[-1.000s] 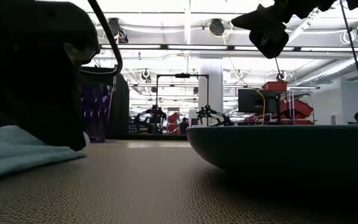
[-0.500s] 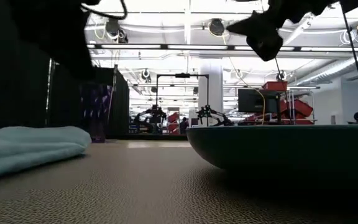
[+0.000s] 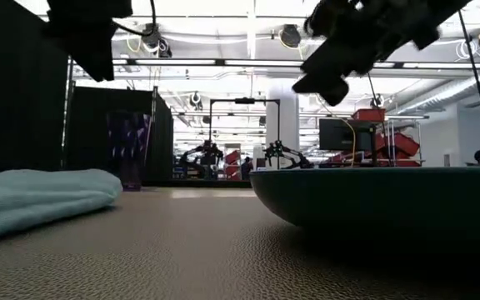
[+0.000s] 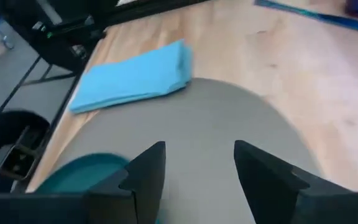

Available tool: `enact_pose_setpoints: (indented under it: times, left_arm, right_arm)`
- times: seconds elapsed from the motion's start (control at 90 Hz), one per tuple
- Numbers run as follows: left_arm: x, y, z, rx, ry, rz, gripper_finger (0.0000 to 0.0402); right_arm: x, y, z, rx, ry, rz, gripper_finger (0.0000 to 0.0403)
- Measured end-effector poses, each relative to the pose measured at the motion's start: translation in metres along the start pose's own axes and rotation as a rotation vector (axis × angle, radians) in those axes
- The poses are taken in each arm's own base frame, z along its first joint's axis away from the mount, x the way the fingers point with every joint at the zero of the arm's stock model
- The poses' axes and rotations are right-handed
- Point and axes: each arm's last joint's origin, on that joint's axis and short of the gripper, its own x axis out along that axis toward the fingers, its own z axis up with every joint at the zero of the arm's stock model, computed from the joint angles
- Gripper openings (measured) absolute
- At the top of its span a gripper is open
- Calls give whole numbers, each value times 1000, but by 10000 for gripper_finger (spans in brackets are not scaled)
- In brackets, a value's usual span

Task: Set table place
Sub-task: Move the iridescent knife to the bottom right of the table

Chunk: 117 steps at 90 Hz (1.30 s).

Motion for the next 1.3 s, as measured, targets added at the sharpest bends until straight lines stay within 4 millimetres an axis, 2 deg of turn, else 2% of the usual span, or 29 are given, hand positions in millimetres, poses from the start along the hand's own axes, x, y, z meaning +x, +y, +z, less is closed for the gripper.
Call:
enact_pose_setpoints:
  times: [0.089,0.189,0.278,0.378,0.444,0.556,0.656,0.789,0.956,1.111,1.3]
  left_arm:
    - [5,12,1,-11,14,24,143]
    - [8,24,11,-33,15,52,143]
    - [4,38,26,-82,-41,61,143]
    - [-1,47,38,-132,-115,40,143]
    - [-3,49,46,-141,-153,-21,143]
    - [0,53,57,-106,-128,-132,143]
    - [4,58,62,-69,-97,-179,143]
    - [6,63,66,-17,-109,-171,144]
    - [5,62,71,54,-158,-185,144]
    - [5,60,73,92,-184,-209,144]
    - [5,60,72,102,-165,-222,144]
  right_arm:
    - [-6,-28,4,49,-15,-6,157]
    - [-15,-49,12,84,-49,7,146]
    - [-22,-58,21,132,-71,20,141]
    - [-24,-59,24,191,-56,15,141]
    - [-25,-59,23,231,-5,-20,143]
    - [-36,-72,21,259,125,-219,145]
    - [-54,-94,17,329,227,-342,144]
    - [-79,-126,12,383,271,-441,143]
    - [-103,-166,-7,466,416,-501,143]
    - [-96,-193,-19,486,590,-476,143]
    - [-83,-216,-27,398,831,-544,143]
